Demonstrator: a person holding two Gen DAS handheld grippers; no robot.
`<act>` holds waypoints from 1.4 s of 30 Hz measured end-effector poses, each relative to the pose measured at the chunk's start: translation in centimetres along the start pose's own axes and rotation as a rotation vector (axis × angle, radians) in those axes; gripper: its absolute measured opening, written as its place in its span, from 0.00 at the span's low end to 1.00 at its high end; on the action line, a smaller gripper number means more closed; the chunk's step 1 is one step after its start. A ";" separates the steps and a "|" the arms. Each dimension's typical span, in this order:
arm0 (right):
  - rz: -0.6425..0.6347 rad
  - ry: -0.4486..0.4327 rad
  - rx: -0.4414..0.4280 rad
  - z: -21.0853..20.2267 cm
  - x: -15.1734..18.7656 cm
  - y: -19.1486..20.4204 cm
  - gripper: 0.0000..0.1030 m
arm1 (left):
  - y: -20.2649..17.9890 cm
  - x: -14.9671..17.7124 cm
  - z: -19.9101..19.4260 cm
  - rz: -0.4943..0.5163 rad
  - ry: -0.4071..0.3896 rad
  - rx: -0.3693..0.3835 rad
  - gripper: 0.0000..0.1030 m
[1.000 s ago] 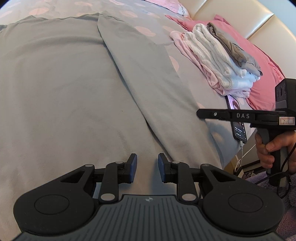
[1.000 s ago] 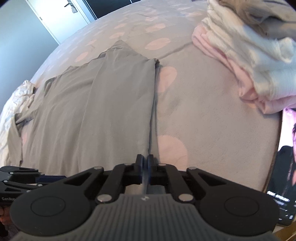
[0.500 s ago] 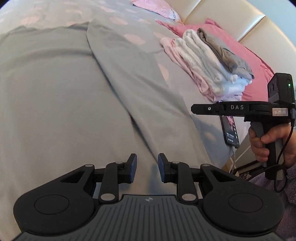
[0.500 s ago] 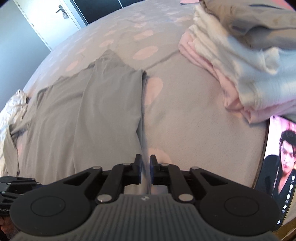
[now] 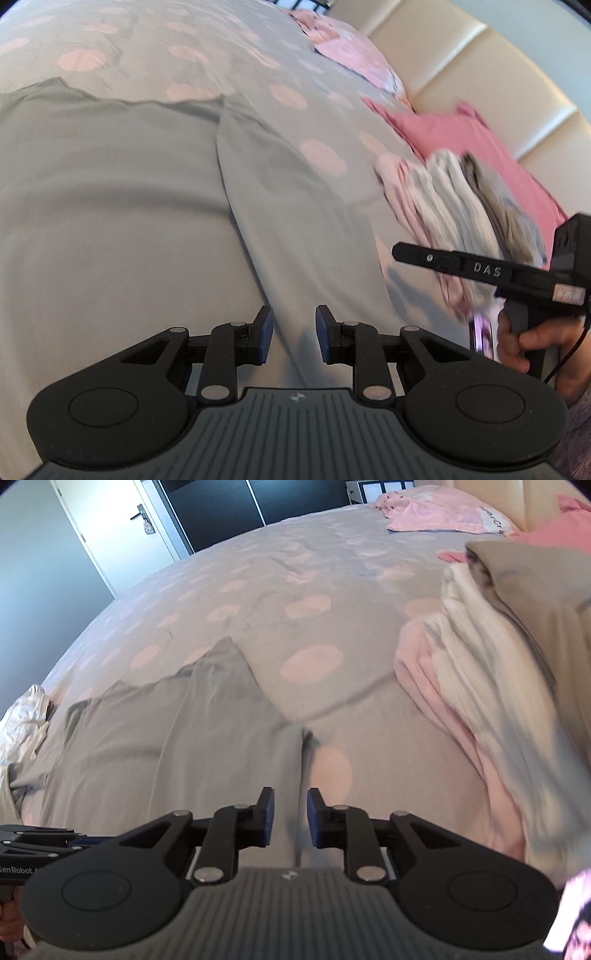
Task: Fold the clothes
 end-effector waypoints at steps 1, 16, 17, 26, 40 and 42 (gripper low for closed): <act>0.014 -0.003 0.002 0.6 -0.6 -0.2 0.22 | 0.2 -0.5 0.2 -0.005 -0.005 -0.002 0.21; 0.179 0.046 -0.022 5.4 -2.6 -1.2 0.05 | 4.2 -3.9 1.5 -0.078 -0.034 -0.022 0.21; 0.174 0.036 -0.011 5.3 -2.6 -1.2 0.05 | 4.4 -4.0 1.5 -0.083 -0.036 -0.015 0.21; 0.266 0.024 0.005 5.3 -2.3 -3.2 0.05 | 4.3 -7.1 2.8 -0.082 -0.089 0.020 0.26; 0.246 0.023 -0.057 5.0 -2.5 -2.7 0.15 | 6.5 -15.7 8.5 -0.058 -0.124 0.063 0.32; 0.248 0.024 -0.061 5.1 -2.5 -2.8 0.15 | 6.6 -16.7 9.2 -0.045 -0.122 0.105 0.30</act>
Point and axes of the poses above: each gripper's, at about its wrist camera, not at the fingertips, and z roughly the way its jaws point, y to its left, x to its underside, the point moved 5 cm from there along z, roughly the way its jaws point, and after that the axes turned 2 degrees about x, right-handed, at the moved point
